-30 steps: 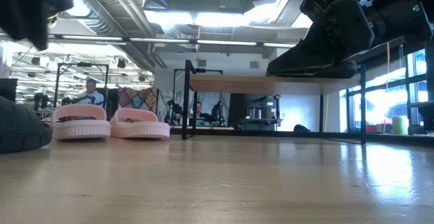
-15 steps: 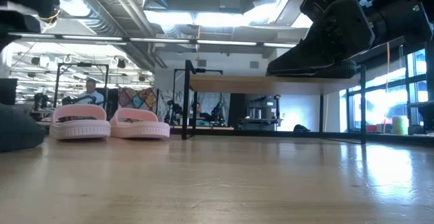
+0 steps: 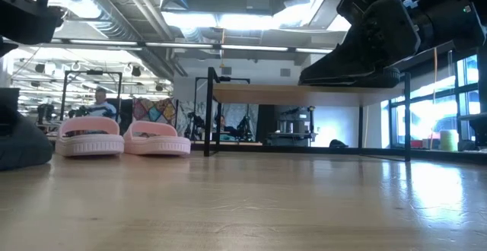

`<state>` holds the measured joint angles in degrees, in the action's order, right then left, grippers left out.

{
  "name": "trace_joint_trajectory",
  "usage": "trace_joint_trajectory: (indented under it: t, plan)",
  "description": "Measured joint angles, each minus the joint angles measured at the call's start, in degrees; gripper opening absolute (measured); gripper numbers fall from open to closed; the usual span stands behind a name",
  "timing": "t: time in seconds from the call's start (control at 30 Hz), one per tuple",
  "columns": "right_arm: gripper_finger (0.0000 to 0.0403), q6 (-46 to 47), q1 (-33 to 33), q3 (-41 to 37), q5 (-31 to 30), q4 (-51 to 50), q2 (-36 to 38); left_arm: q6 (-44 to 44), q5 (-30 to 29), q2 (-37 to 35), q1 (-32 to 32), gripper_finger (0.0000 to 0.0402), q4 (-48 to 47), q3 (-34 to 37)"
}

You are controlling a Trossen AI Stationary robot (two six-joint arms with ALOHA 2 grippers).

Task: Pick and place slides into the shelf
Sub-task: Put the black slide on the shelf

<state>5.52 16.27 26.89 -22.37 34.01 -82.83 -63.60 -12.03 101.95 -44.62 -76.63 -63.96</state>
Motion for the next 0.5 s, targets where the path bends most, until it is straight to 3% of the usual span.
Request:
trace_joint_trajectory:
  t: [0.5]
  plan:
    - [0.0162,-0.01,-0.03,0.00,0.00,0.01,0.00,-0.38,-0.40,0.00,0.00,0.0156,1.22,0.00]
